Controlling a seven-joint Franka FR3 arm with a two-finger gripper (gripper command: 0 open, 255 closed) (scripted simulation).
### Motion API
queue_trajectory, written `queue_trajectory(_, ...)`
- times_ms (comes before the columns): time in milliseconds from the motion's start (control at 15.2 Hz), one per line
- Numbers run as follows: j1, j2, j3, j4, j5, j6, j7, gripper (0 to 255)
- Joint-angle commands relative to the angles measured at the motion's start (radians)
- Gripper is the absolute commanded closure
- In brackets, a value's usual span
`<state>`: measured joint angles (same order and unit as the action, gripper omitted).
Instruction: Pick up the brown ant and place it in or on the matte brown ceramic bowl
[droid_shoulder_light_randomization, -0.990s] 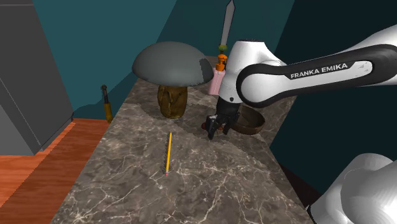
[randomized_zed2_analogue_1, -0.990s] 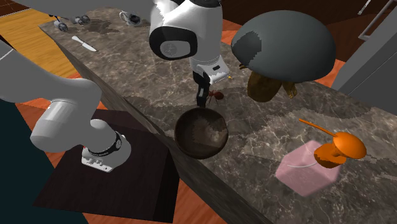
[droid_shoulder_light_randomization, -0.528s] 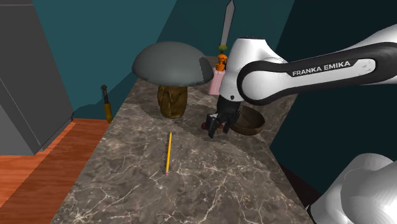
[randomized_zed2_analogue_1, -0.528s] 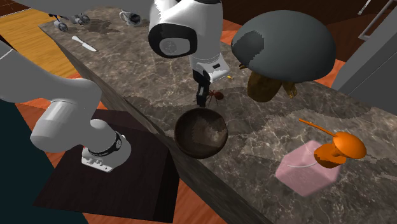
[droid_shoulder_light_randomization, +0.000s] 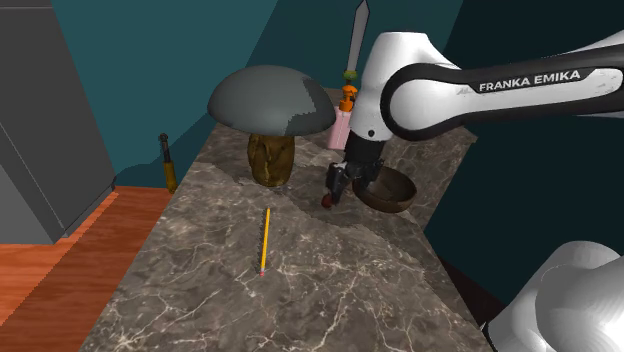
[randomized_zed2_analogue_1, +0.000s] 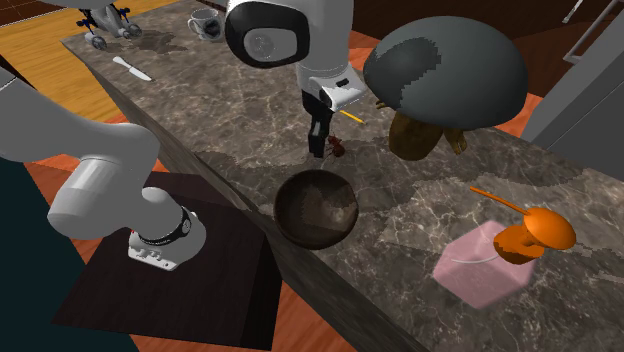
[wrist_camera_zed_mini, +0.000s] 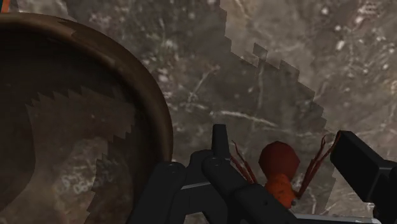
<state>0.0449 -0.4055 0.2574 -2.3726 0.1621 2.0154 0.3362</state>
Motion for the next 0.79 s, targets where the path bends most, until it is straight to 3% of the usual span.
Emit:
queue_trajectory(0, 0.000, -0.005, -0.002, 0.025, -0.002, -0.030, 0.002, 255)
queue_trajectory(726, -0.005, -0.022, -0.015, 0.158, -0.010, -0.180, 0.010, 255)
